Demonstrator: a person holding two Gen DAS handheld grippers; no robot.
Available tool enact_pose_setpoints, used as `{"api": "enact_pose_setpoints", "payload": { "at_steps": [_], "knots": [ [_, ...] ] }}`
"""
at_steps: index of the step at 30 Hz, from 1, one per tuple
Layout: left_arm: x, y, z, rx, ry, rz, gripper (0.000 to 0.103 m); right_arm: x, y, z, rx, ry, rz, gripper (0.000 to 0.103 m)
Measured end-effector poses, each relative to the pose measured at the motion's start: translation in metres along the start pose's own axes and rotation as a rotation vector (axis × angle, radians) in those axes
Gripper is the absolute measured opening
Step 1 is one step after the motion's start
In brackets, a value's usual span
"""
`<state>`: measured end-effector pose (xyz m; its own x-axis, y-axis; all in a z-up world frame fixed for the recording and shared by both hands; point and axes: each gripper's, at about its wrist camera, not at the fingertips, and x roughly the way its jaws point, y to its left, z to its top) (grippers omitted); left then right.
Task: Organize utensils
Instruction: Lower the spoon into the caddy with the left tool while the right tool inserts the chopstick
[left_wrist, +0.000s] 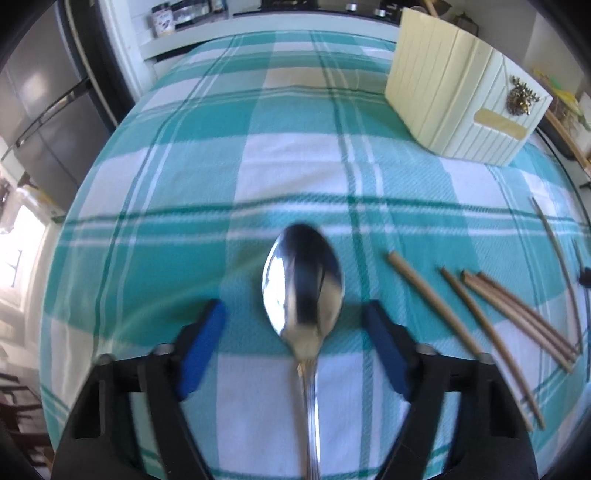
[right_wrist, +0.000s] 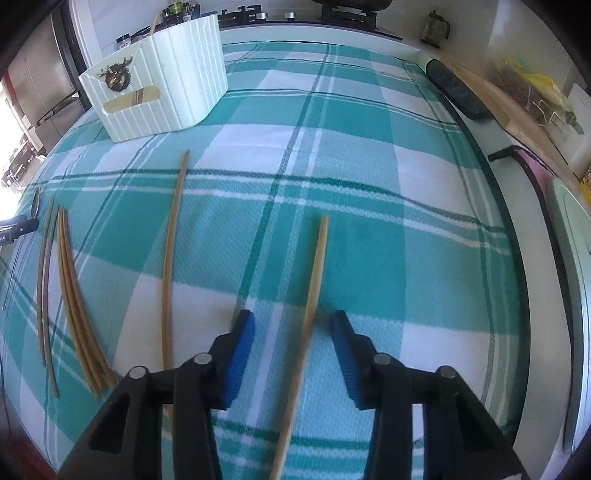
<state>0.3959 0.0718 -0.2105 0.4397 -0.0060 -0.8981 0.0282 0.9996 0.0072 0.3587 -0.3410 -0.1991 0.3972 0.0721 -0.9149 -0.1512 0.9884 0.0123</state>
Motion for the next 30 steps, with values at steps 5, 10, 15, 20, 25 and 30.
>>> {"api": "enact_pose_setpoints", "payload": {
  "at_steps": [5,10,15,20,25,30],
  "knots": [
    [-0.005,0.006,0.009,-0.023,-0.024,-0.038,0.042,0.007,-0.014,0.026,0.116,-0.031,0.023,0.007],
    [-0.050,0.012,-0.001,-0.041,-0.138,-0.066,0.041,-0.037,-0.011,0.019,0.159,-0.171,0.078,0.007],
    [-0.106,0.013,-0.018,-0.047,-0.259,-0.107,0.041,-0.101,0.007,0.005,0.103,-0.312,0.088,0.007],
    [-0.149,0.014,-0.037,-0.056,-0.350,-0.147,0.041,-0.156,0.021,-0.015,0.071,-0.426,0.092,0.007],
    [-0.176,0.015,-0.049,-0.065,-0.408,-0.173,0.041,-0.187,0.032,-0.026,0.045,-0.501,0.088,0.007],
    [-0.186,0.009,-0.050,-0.053,-0.424,-0.189,0.041,-0.207,0.045,-0.029,0.019,-0.570,0.082,0.007]
  ]
}}
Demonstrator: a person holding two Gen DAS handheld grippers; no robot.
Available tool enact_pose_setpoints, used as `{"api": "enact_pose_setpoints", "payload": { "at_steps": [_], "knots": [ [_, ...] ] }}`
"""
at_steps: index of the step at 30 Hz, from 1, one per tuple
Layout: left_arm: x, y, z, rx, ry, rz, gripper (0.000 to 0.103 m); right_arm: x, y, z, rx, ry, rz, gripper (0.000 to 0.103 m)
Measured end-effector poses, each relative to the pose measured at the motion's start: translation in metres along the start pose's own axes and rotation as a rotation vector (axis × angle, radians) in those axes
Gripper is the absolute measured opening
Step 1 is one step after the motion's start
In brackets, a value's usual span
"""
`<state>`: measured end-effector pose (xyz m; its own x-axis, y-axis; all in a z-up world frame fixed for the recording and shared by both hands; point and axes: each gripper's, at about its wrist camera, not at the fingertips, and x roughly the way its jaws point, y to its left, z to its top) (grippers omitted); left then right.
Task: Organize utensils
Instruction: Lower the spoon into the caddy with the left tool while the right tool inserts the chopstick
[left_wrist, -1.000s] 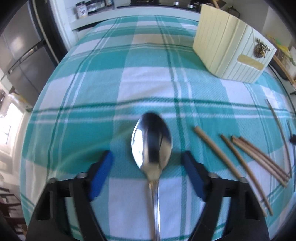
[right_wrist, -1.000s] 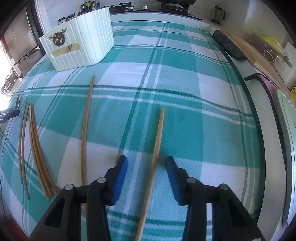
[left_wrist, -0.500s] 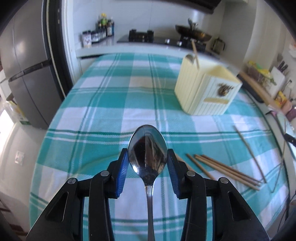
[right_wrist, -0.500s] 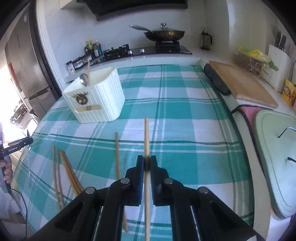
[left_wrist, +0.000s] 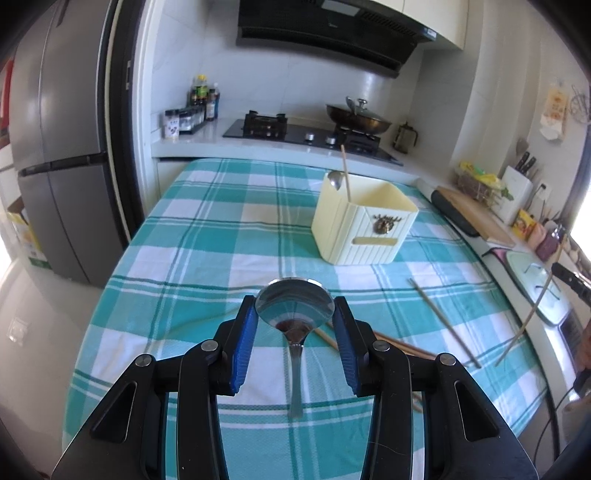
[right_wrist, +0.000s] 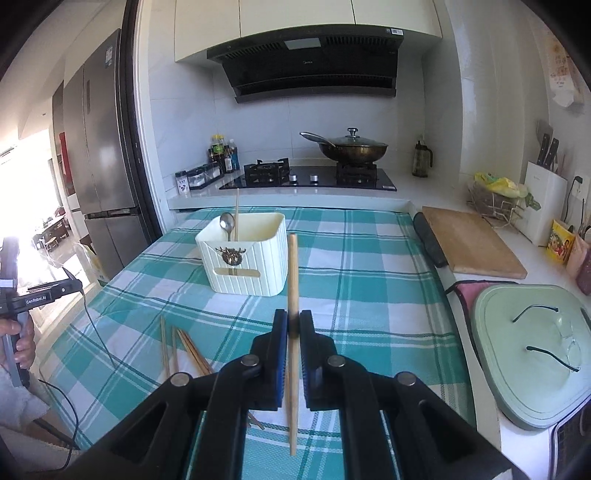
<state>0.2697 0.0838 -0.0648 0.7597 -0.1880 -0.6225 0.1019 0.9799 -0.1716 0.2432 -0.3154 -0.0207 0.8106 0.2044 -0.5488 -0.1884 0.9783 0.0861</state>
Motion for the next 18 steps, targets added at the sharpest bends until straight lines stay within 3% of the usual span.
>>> {"api": "enact_pose_setpoints", "payload": {
  "at_steps": [9,13,18],
  "knots": [
    [-0.004,-0.010,0.030,0.028,0.000,-0.042,0.041,0.010,0.008,0.016,-0.012,-0.014,0.025,0.007],
    [-0.007,-0.021,0.069,0.042,-0.020,-0.087,0.041,0.030,0.012,0.037,-0.039,-0.014,0.049,0.007],
    [-0.012,-0.044,0.136,0.077,-0.136,-0.098,0.041,0.050,0.022,0.087,-0.068,-0.089,0.084,0.007]
  ]
}}
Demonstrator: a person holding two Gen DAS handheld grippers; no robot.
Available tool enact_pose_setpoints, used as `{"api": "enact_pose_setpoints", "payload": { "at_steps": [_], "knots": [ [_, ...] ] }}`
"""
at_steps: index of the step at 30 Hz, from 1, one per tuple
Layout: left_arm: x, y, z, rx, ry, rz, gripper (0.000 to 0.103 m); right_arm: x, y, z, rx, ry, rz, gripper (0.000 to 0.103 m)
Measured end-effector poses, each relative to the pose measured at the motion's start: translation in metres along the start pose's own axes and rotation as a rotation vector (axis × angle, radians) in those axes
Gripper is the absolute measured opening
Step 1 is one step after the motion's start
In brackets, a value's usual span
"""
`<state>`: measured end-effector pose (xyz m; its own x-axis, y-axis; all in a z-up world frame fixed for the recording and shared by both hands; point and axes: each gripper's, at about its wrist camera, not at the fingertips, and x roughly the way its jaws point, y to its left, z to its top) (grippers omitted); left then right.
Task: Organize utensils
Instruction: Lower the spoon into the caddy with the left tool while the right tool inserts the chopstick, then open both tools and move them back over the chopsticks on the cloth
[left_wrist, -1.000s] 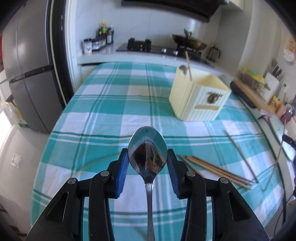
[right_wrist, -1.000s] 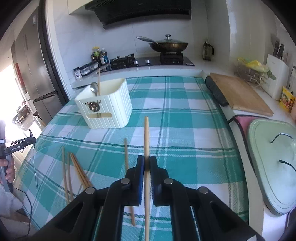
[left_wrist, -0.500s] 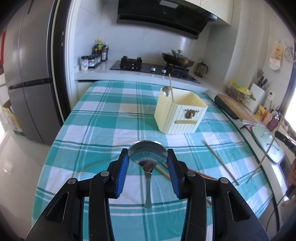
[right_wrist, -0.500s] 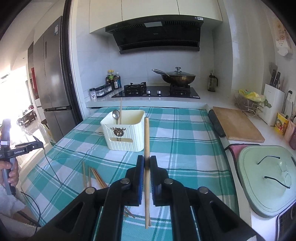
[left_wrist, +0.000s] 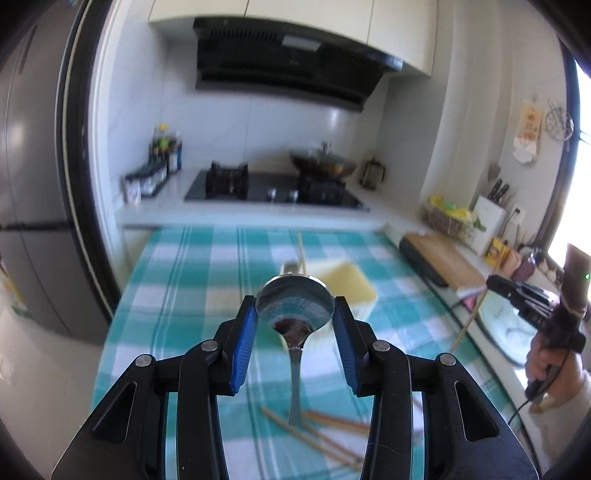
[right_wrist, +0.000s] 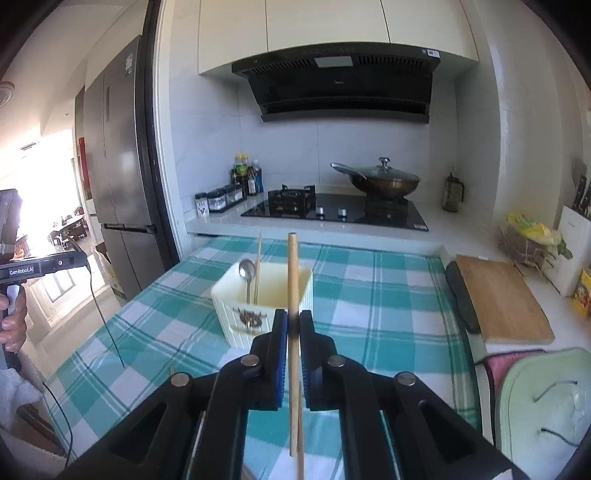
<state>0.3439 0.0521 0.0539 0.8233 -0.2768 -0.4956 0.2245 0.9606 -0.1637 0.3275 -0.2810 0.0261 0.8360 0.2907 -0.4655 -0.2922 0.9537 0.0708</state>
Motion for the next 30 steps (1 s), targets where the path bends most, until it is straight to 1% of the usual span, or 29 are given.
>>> {"api": "enact_pose_setpoints", "payload": {
  "at_steps": [3,5,7,9,11,13,15,17,18,20,22,24,27,28,29,30],
  "knots": [
    [0.015,-0.008,0.039,-0.014,-0.076,-0.001,0.041,0.015,0.002,0.041,-0.020,-0.086,0.018,0.007],
    [0.032,-0.012,0.056,-0.032,-0.119,0.010,0.041,0.027,0.002,0.066,-0.019,-0.157,0.028,0.007],
    [0.055,-0.013,0.069,-0.057,-0.153,0.030,0.041,0.041,0.004,0.084,-0.019,-0.224,0.031,0.007],
    [0.084,-0.013,0.074,-0.077,-0.156,0.048,0.041,0.060,0.006,0.094,-0.033,-0.287,0.022,0.007],
    [0.116,-0.010,0.073,-0.099,-0.120,0.049,0.041,0.087,0.009,0.096,-0.033,-0.305,0.017,0.007],
    [0.150,-0.008,0.067,-0.116,-0.046,0.054,0.041,0.117,0.007,0.092,-0.012,-0.261,0.033,0.007],
    [0.180,-0.004,0.060,-0.124,0.038,0.053,0.041,0.151,0.003,0.085,0.006,-0.175,0.060,0.007],
    [0.209,0.000,0.047,-0.128,0.135,0.054,0.041,0.189,-0.003,0.077,0.032,-0.046,0.086,0.007],
    [0.221,0.001,0.042,-0.129,0.171,0.052,0.041,0.208,-0.008,0.072,0.054,0.026,0.103,0.007],
    [0.242,0.005,0.030,-0.137,0.244,0.055,0.041,0.238,-0.015,0.061,0.088,0.141,0.112,0.007],
    [0.254,0.006,0.021,-0.145,0.278,0.052,0.041,0.256,-0.020,0.051,0.114,0.206,0.119,0.007],
    [0.263,0.004,0.014,-0.144,0.296,0.050,0.042,0.268,-0.023,0.042,0.121,0.245,0.118,0.007],
    [0.263,0.000,0.010,-0.139,0.298,0.043,0.044,0.271,-0.019,0.037,0.116,0.246,0.105,0.010],
    [0.256,0.000,0.009,-0.143,0.291,0.030,0.046,0.268,-0.018,0.037,0.118,0.233,0.089,0.023],
    [0.249,0.000,0.007,-0.145,0.287,0.016,0.053,0.261,-0.016,0.039,0.120,0.215,0.079,0.032],
    [0.238,0.000,0.005,-0.137,0.283,0.008,0.060,0.251,-0.016,0.040,0.124,0.192,0.075,0.044]
  ]
}}
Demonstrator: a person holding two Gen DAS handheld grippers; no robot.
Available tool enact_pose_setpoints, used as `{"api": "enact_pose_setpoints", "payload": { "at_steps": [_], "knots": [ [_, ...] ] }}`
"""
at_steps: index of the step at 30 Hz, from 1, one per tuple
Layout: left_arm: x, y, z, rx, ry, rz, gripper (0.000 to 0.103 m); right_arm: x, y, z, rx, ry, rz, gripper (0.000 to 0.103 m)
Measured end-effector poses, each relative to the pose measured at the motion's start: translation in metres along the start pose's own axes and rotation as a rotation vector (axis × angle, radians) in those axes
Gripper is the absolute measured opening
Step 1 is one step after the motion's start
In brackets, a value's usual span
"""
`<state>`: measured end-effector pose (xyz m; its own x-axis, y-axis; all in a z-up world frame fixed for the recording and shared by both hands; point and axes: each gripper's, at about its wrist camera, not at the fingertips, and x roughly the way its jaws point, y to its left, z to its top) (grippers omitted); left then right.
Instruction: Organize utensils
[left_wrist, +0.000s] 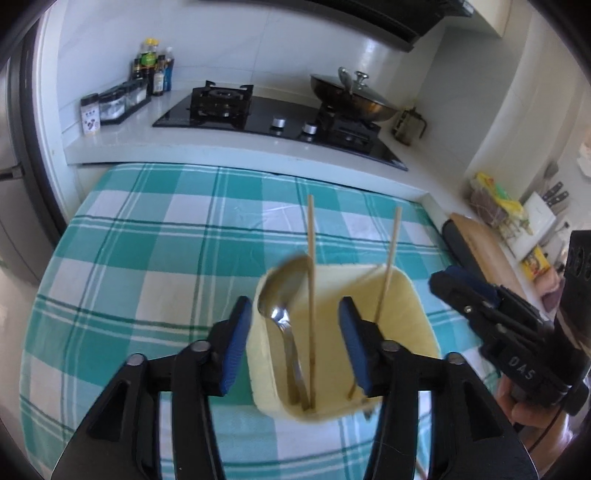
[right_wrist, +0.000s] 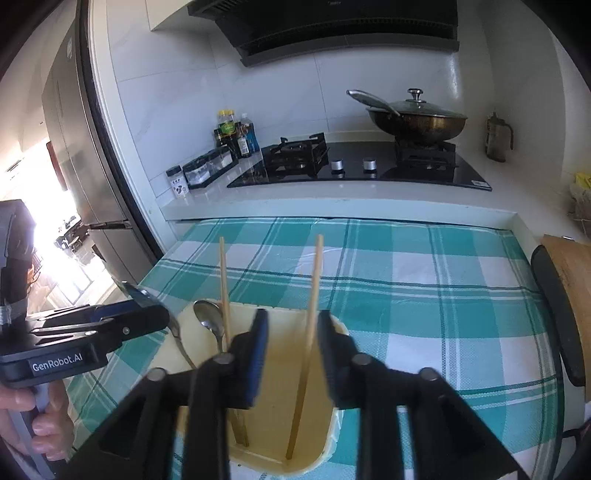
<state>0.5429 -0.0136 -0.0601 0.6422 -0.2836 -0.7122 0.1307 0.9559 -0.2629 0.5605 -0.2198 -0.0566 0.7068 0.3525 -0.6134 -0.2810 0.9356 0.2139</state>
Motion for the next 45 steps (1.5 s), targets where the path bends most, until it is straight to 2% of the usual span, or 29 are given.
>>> {"api": "enact_pose_setpoints", "payload": {
  "at_steps": [2,4,6,9,12,14,16,20,24,29,35,40,45],
  "knots": [
    [-0.028,0.003,-0.020,0.040,-0.008,0.030,0.066,-0.030,0.005,-0.012,-0.021,-0.040,-0.007,0.045],
    [-0.054,0.013,-0.049,0.059,0.007,0.055,0.074,-0.057,0.009,-0.031,-0.086,-0.041,-0.036,0.045],
    [-0.073,0.023,-0.088,0.059,0.041,0.061,0.081,-0.089,0.010,-0.066,-0.162,-0.033,-0.074,0.045],
    [-0.089,0.035,-0.160,0.052,0.119,0.069,0.081,-0.131,0.001,-0.138,-0.220,0.016,-0.158,0.045],
    [-0.095,0.038,-0.230,0.034,0.148,0.120,0.081,-0.164,-0.017,-0.202,-0.156,0.055,-0.243,0.045],
    [-0.095,0.039,-0.258,-0.012,0.153,0.138,0.081,-0.186,-0.033,-0.243,-0.043,0.068,-0.281,0.045],
    [-0.094,0.040,-0.273,-0.069,0.145,0.125,0.081,-0.202,-0.044,-0.275,0.045,0.067,-0.324,0.045],
    [-0.094,0.034,-0.288,-0.137,0.126,0.109,0.081,-0.210,-0.055,-0.310,0.101,0.104,-0.357,0.045],
    [-0.097,0.020,-0.290,-0.121,0.093,0.146,0.081,-0.210,-0.052,-0.319,0.108,0.067,-0.381,0.045],
    [-0.089,0.014,-0.285,-0.172,0.065,0.165,0.081,-0.204,-0.050,-0.325,0.136,0.046,-0.385,0.045],
    [-0.062,-0.002,-0.277,-0.146,0.062,0.221,0.081,-0.202,-0.042,-0.327,0.091,0.042,-0.377,0.045],
    [-0.043,-0.002,-0.281,-0.144,0.073,0.277,0.081,-0.204,-0.044,-0.329,0.103,0.029,-0.368,0.045],
    [-0.037,-0.010,-0.284,-0.059,0.072,0.336,0.081,-0.204,-0.044,-0.328,0.108,0.032,-0.360,0.045]
  ]
}}
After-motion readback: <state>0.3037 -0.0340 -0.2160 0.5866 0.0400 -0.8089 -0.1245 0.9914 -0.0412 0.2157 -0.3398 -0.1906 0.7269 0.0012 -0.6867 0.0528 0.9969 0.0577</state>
